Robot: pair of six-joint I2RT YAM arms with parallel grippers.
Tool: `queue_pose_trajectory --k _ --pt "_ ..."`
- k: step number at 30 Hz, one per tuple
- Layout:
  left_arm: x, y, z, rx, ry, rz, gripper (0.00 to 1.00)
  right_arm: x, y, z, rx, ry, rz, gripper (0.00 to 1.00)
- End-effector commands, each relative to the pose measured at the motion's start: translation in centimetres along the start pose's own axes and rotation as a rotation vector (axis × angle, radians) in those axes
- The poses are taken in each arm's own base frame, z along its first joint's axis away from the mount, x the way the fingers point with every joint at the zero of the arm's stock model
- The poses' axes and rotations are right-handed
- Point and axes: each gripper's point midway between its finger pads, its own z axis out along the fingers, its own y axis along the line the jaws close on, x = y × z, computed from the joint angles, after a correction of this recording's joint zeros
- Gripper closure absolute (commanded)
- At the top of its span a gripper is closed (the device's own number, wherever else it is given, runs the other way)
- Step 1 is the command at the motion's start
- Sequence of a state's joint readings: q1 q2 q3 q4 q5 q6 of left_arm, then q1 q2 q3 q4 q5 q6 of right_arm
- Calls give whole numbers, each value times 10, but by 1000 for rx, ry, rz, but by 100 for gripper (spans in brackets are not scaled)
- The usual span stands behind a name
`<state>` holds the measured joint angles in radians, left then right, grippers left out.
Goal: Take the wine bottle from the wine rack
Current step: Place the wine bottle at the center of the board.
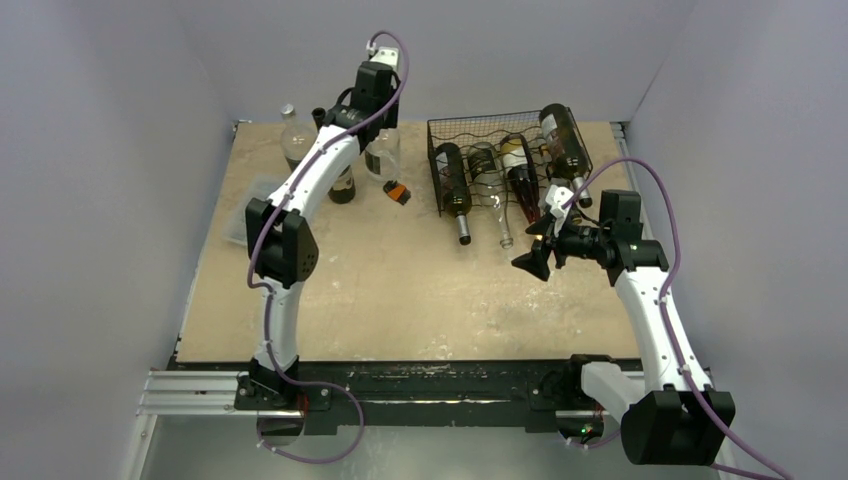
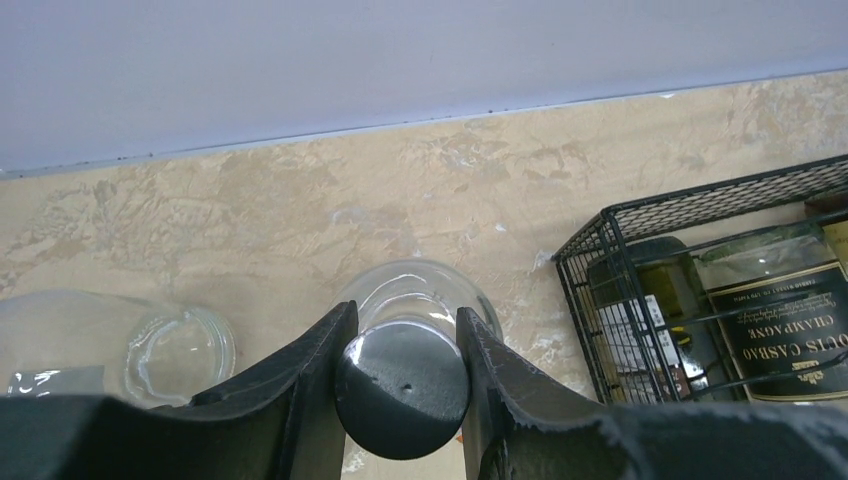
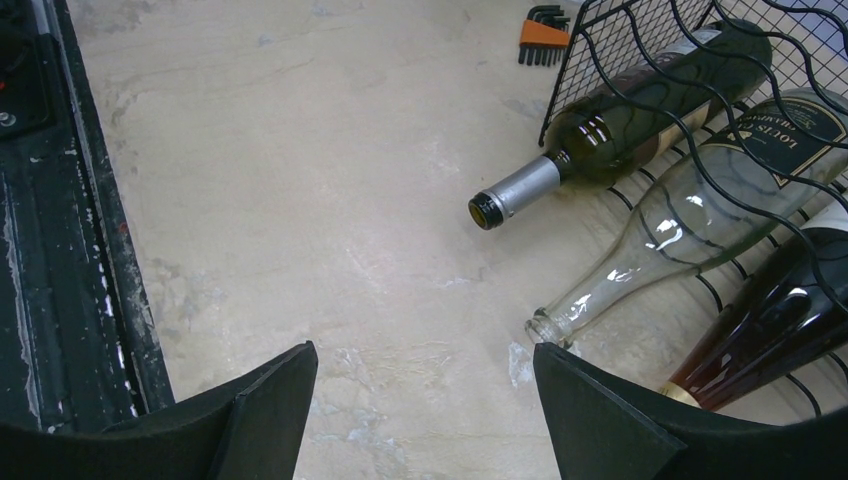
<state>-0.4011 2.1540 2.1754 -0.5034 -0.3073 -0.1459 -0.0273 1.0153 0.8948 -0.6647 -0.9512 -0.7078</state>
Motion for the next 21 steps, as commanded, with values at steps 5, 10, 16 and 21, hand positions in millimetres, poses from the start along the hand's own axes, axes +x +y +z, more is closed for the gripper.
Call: queue_pose_trajectory --k 5,10,16,21 --pt "-116 21 -28 -32 -351 -127 100 -2 -4 -1 10 -1 -21 16" --pt "-112 23 -22 -37 -343 -126 100 -2 -4 -1 10 0 -21 16" --pt "-105 27 -14 -46 -327 -129 100 -1 -5 -1 10 3 -19 16" --pt "-99 27 -10 -41 -313 -135 100 -1 -5 -1 10 3 -18 16"
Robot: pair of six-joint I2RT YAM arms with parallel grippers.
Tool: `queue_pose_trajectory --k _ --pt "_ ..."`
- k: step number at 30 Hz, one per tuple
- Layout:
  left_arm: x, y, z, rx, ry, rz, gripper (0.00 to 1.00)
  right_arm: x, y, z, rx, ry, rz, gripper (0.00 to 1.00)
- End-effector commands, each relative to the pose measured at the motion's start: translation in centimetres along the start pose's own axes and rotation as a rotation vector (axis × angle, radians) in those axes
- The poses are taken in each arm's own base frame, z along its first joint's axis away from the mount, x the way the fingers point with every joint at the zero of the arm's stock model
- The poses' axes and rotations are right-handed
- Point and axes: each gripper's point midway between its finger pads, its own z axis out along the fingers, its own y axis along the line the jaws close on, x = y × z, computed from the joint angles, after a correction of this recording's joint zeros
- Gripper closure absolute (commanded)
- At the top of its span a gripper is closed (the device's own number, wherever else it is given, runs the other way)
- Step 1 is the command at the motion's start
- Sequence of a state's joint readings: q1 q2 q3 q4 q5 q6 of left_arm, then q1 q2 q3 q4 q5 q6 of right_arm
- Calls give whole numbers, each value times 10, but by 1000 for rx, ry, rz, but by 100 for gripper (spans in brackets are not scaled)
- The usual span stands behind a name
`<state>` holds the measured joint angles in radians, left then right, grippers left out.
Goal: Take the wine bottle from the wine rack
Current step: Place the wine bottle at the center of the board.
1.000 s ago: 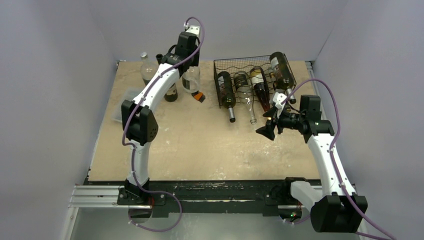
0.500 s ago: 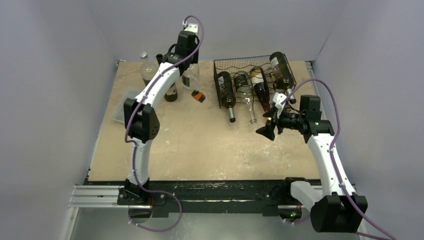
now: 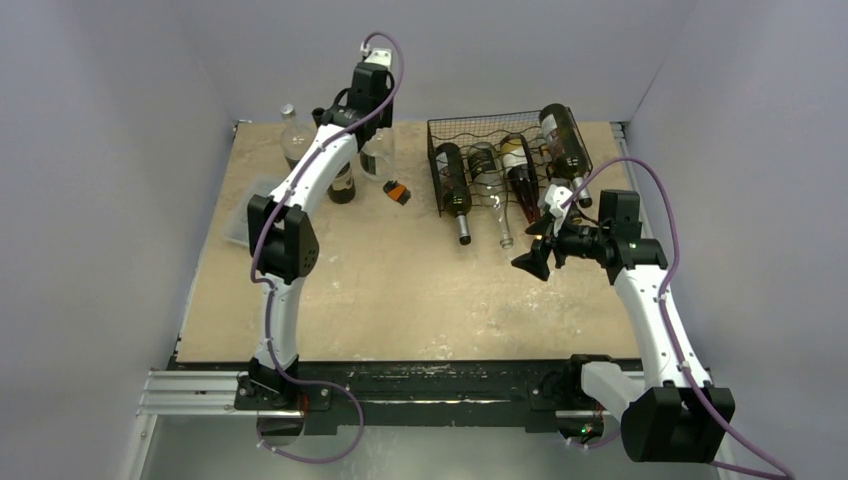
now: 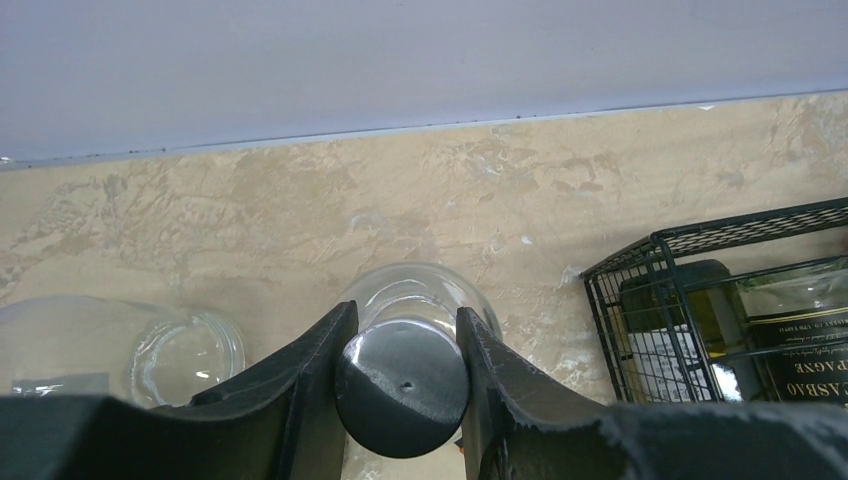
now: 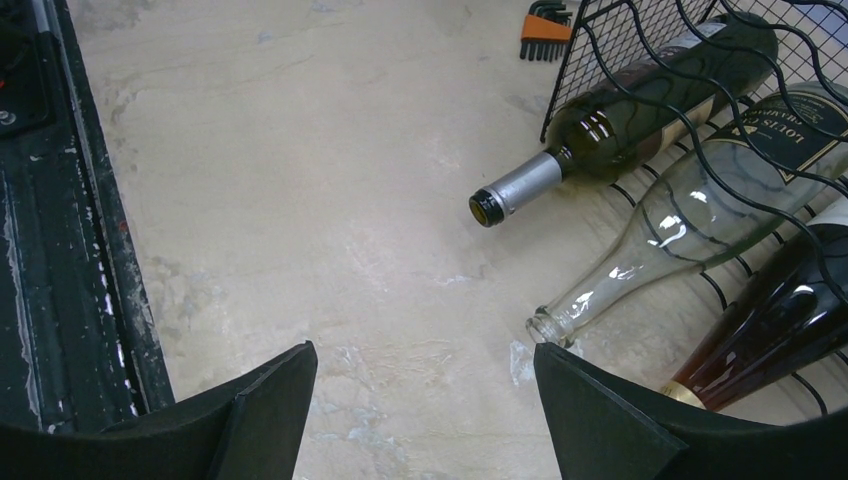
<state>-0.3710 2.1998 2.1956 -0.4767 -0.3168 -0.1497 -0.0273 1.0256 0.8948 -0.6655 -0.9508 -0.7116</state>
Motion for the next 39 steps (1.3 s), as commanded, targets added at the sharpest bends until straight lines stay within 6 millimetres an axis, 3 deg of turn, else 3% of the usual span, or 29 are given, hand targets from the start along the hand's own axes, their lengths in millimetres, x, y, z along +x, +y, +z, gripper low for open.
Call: queue_pose_trajectory --k 1,8,21,31,39 --pt "-102 11 -29 -3 -305 -122 100 -3 -4 -2 15 -1 -23 16" --pt "-95 12 -28 -5 -287 -125 100 -3 -5 -2 17 0 -23 16" --pt "-88 11 -32 5 -268 -137 82 -3 -5 -3 22 0 -28 16" --pt "-95 15 -47 6 -273 -146 48 -3 -5 -3 29 2 -32 15" --pt "-119 17 -83 51 -315 -155 23 -1 -6 -3 34 7 -31 15"
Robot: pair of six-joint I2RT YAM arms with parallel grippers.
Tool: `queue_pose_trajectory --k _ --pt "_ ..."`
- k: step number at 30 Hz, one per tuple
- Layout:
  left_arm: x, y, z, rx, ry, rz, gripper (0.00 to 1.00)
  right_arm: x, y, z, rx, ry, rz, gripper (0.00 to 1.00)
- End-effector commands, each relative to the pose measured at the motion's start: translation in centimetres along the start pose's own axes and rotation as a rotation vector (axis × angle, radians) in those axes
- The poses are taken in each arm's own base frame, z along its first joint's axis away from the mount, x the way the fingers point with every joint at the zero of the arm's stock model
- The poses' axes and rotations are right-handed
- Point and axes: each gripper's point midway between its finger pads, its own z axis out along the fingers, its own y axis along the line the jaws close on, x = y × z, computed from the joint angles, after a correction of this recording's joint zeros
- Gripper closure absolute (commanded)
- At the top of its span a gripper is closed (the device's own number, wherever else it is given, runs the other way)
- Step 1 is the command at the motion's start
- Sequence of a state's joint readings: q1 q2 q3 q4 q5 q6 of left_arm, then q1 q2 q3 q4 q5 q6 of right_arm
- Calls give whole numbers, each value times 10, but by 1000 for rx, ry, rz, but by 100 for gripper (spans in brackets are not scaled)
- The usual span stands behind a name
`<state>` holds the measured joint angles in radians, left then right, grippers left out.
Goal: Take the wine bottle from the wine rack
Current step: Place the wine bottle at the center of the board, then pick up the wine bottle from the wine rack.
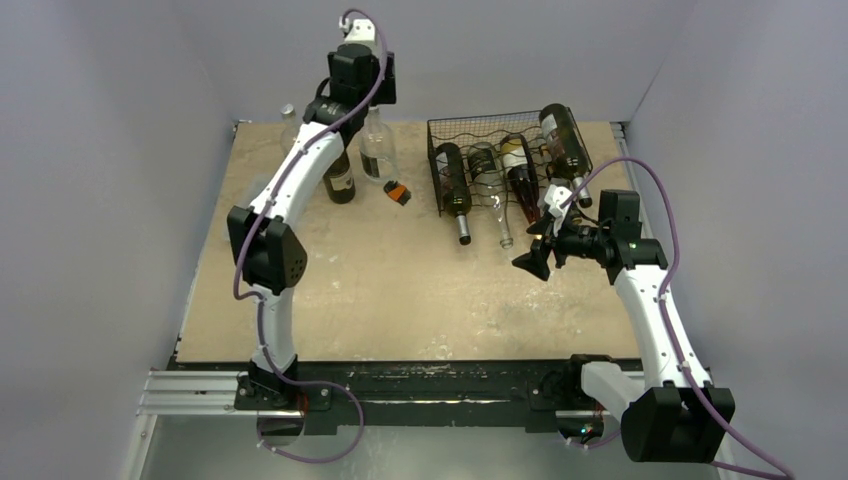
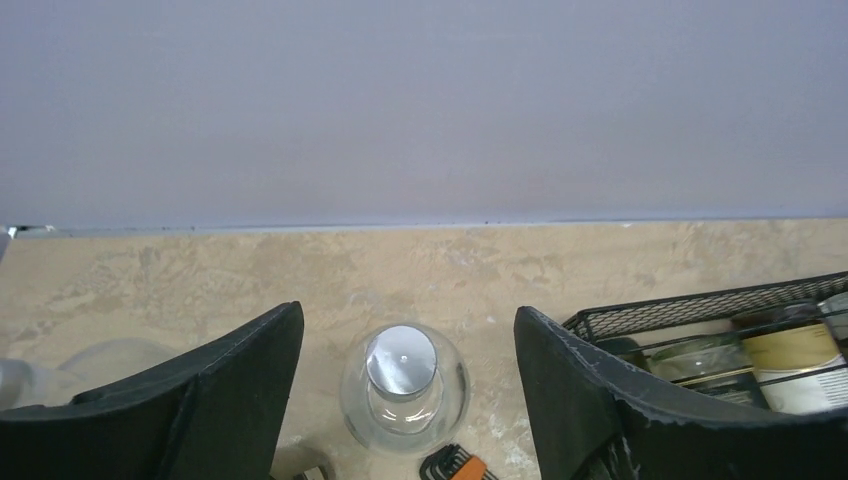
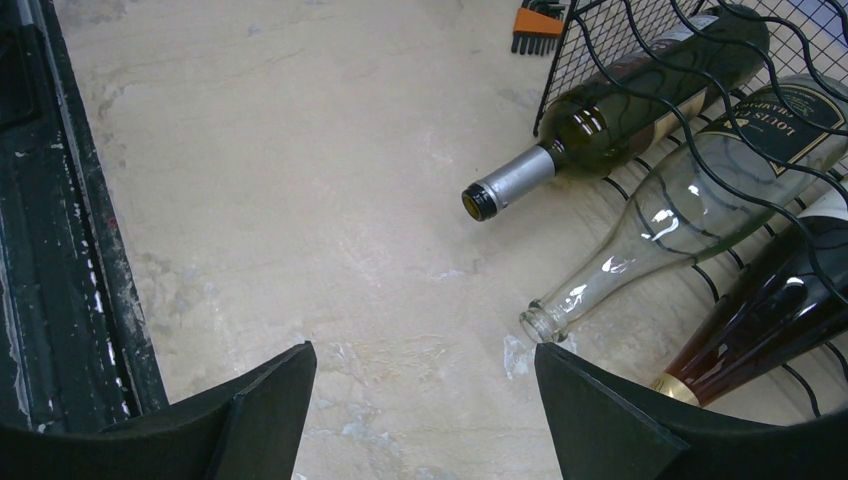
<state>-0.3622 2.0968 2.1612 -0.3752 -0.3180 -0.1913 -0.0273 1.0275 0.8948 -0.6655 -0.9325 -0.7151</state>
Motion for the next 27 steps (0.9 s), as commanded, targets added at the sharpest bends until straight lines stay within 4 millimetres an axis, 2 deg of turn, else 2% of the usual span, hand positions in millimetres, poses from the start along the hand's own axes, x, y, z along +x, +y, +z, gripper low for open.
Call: queue_pose_trajectory --k 1,5,9,11,15,17,18,22,27 --pt "-72 0 -46 54 -154 -61 22 -4 -3 -3 21 -6 -29 15" --pt "-85 -7 -79 137 -154 -76 17 -3 -3 -4 25 -3 -35 15" --pt "-89 -22 -126 293 -154 -105 12 -4 -3 -6 32 -4 -51 15" --pt "-84 -30 -152 384 -146 -130 10 -6 -2 -7 29 -10 -61 15" --pt "-60 -44 -202 550 -88 -183 7 -12 2 -13 10 -46 -78 15" --pt "-44 -44 -224 594 -53 -196 6 -16 3 -16 6 -57 -77 15" --pt "-29 -42 -233 606 -25 -199 6 -18 4 -17 5 -58 -78 15" --pt "-2 -29 -279 641 -14 -187 2 -33 6 -28 18 -50 -83 15" --pt "36 -15 -311 665 -1 -128 0 -62 -7 -47 119 -37 -76 14"
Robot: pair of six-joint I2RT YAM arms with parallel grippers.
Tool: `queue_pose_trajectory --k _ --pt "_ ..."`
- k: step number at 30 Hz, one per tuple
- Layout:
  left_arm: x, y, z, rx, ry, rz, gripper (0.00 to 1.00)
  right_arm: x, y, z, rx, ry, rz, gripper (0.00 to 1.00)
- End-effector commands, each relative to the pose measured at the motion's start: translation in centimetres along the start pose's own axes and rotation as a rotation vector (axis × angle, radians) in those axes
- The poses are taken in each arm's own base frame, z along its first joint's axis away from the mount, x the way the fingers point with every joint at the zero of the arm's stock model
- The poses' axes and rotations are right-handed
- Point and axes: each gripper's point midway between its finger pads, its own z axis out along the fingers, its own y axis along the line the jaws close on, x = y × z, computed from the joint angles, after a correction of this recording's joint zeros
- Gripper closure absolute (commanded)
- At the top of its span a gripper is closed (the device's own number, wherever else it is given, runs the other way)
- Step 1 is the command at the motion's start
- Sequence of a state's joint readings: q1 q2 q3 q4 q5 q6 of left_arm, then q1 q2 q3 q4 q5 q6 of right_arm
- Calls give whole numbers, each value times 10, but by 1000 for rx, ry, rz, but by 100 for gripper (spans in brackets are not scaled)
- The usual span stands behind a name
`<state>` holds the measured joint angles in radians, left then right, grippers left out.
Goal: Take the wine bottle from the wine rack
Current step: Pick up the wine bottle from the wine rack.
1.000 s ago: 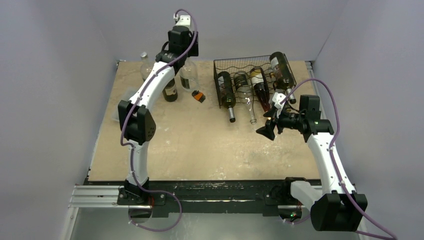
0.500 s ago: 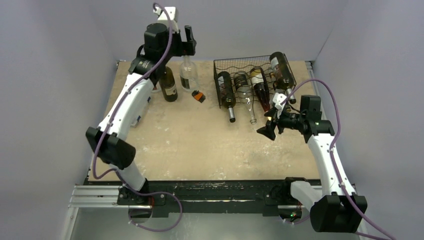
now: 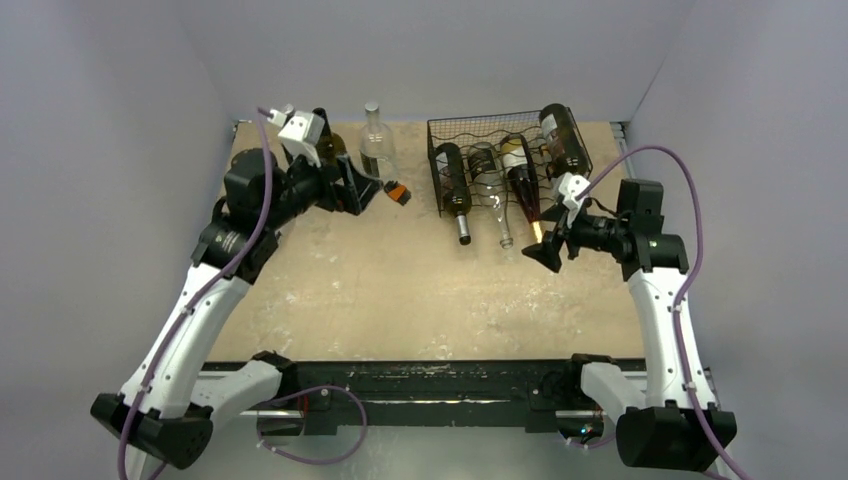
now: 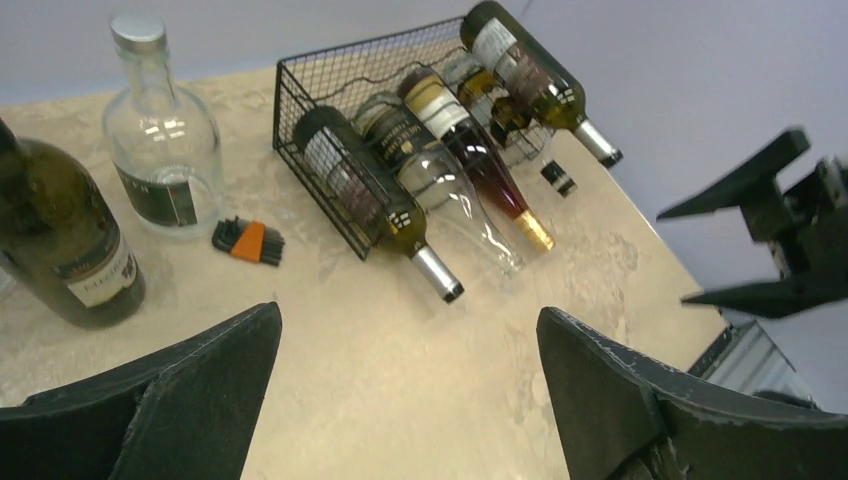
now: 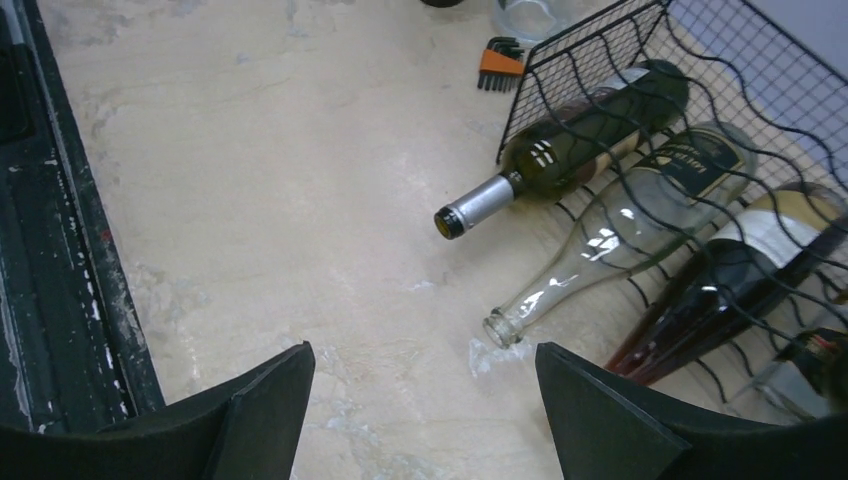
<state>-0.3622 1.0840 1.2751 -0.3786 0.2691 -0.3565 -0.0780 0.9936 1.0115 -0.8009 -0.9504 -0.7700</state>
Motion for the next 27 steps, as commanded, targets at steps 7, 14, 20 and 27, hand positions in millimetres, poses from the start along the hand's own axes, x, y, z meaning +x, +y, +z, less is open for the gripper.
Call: queue_pose_trajectory --k 7,14,20,27 --pt "64 0 -36 80 49 125 0 -60 -44 -29 205 -6 37 14" --pt "88 -2 -41 128 97 139 0 -65 -89 -34 351 -15 154 11" --pt "90 -2 -43 128 102 147 0 -52 -136 -43 486 -38 280 10" --pt "91 0 -43 121 107 151 0 -24 -186 -46 636 -21 406 10"
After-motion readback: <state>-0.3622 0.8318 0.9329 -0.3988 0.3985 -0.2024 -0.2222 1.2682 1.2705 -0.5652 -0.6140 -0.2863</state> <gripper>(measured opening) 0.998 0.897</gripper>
